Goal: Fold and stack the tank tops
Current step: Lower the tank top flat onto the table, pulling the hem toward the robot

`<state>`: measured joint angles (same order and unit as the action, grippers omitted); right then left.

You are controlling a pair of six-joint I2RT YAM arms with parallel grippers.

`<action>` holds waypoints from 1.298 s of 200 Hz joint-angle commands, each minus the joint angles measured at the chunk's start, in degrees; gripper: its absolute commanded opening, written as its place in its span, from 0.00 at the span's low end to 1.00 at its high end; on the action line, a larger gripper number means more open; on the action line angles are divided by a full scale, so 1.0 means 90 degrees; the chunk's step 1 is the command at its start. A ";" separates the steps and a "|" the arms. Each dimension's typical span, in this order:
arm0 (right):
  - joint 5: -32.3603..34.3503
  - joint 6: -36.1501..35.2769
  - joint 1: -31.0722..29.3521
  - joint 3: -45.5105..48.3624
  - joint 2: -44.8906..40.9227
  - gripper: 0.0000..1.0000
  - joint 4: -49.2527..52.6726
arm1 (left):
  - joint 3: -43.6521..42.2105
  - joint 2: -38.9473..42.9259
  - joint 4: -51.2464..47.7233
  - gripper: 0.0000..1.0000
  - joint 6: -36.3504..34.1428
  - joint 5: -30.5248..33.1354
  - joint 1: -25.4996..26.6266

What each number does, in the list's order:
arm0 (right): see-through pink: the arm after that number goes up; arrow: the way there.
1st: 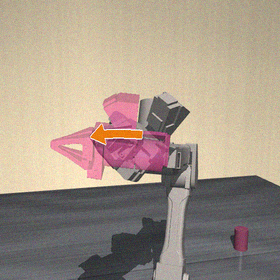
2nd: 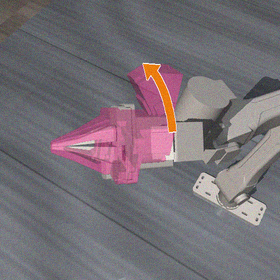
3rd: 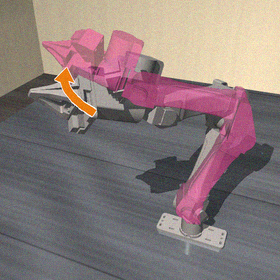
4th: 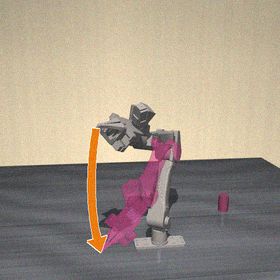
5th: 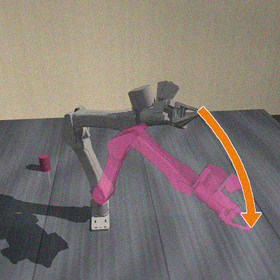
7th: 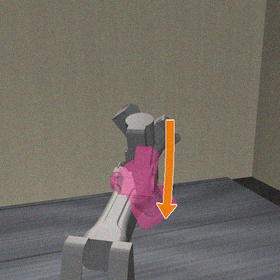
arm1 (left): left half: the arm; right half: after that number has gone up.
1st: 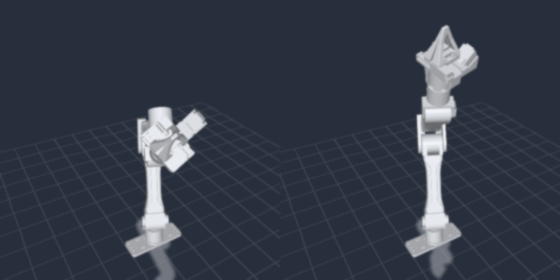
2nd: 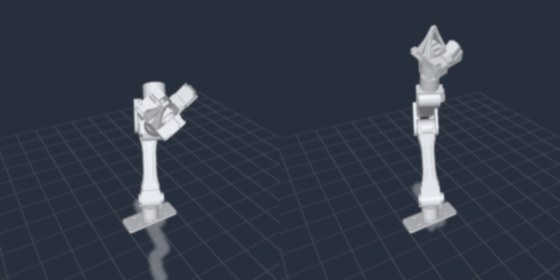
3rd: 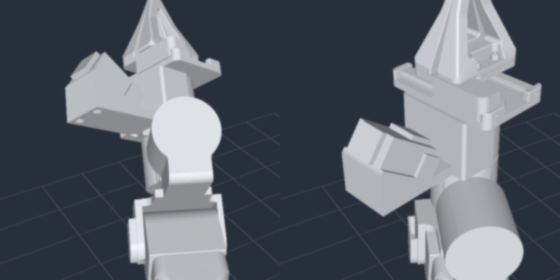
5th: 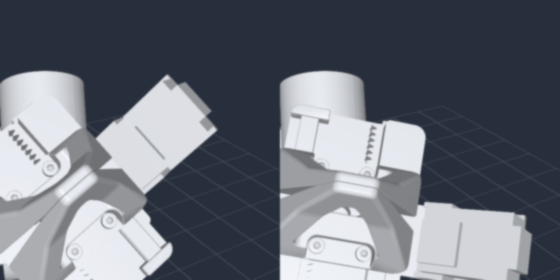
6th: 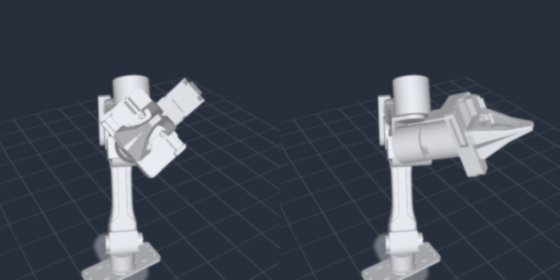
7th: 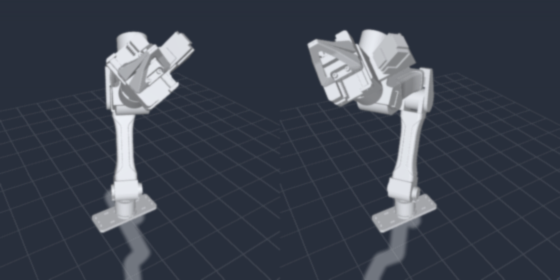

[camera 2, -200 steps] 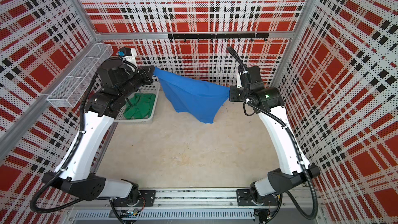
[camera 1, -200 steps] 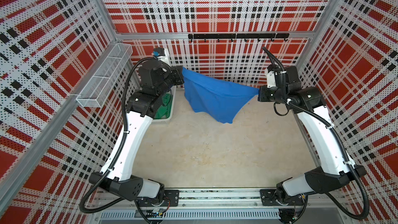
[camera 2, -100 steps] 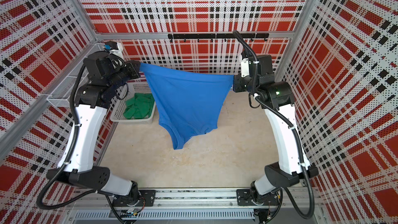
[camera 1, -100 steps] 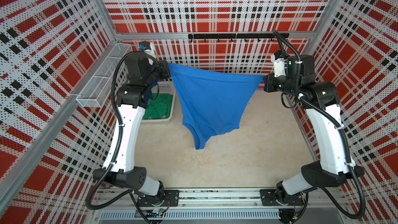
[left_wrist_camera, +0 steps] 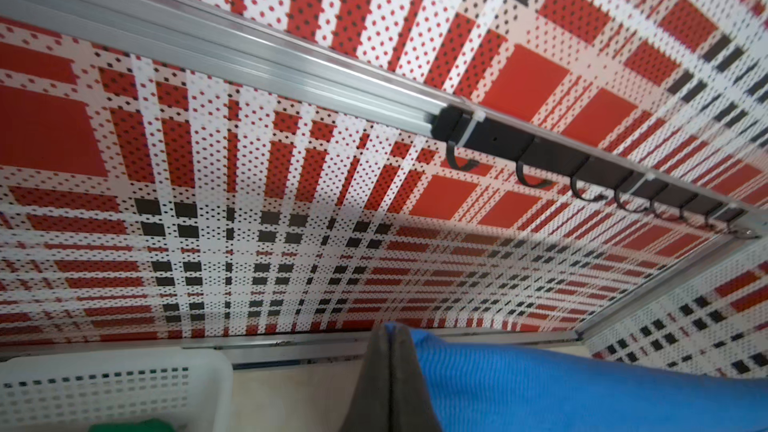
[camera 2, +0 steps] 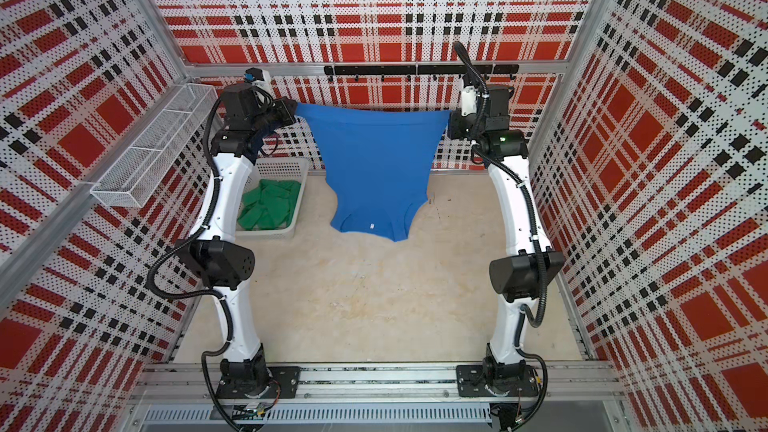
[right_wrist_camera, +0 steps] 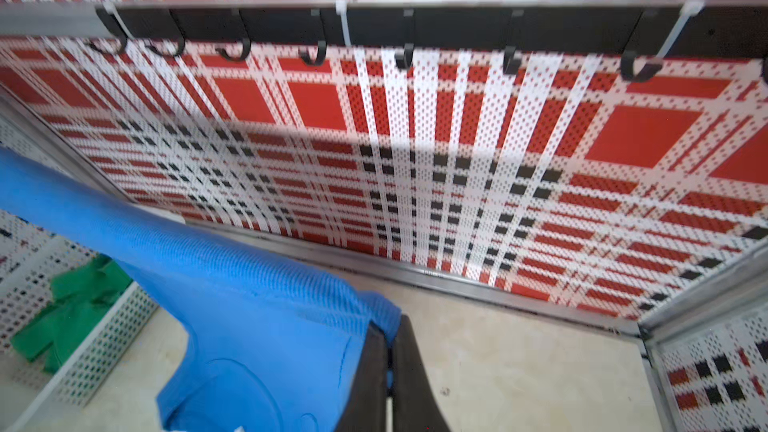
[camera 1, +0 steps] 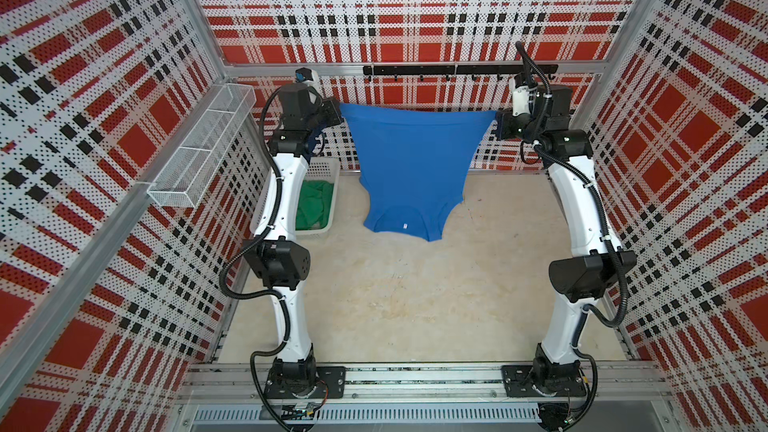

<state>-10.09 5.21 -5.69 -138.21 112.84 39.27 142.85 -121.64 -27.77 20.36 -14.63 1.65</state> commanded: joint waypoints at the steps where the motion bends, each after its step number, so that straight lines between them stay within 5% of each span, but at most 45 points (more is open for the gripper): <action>1: -0.0580 0.0136 0.0296 -0.0269 -0.0154 0.00 -0.1336 | 0.0115 0.0234 0.1434 0.00 0.0510 -0.0474 -0.0241; 22: -0.0824 0.0025 0.0388 -0.0111 -0.0325 0.00 -0.1458 | -0.0049 0.0470 0.1601 0.00 0.0489 -0.0619 -0.0275; 43: -0.0947 -0.0088 0.0402 0.0916 -0.0774 0.00 -0.1556 | -0.1205 0.1071 0.1616 0.00 0.0292 -0.0598 -0.0197; 100: -0.1646 -0.0364 0.0413 0.6233 -0.3033 0.00 -0.2923 | -0.7627 0.3725 0.3063 0.00 0.0058 0.0175 0.0229; 140: -0.1265 -0.0037 0.0287 0.9011 -0.4763 0.00 -0.2618 | -1.0646 0.5141 0.3174 0.00 0.0616 0.0564 0.0747; 197: -0.0652 0.1803 -0.0232 1.1144 -0.6534 0.00 -0.0150 | -1.2782 0.6825 0.1658 0.00 0.1717 0.0581 0.1340; 241: -0.0425 0.2745 -0.0446 1.0407 -0.6136 0.05 0.1957 | -1.2986 0.7448 0.0854 0.00 0.2498 0.1137 0.2351; 259: -0.0112 0.2702 -0.0451 1.0129 -0.6356 0.18 0.2863 | -1.2771 0.7582 0.0458 0.40 0.2678 0.1190 0.2562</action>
<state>-15.07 26.57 -9.37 -43.11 57.32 49.78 24.73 -55.46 -17.52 40.38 -6.72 22.76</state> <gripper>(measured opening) 0.089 0.174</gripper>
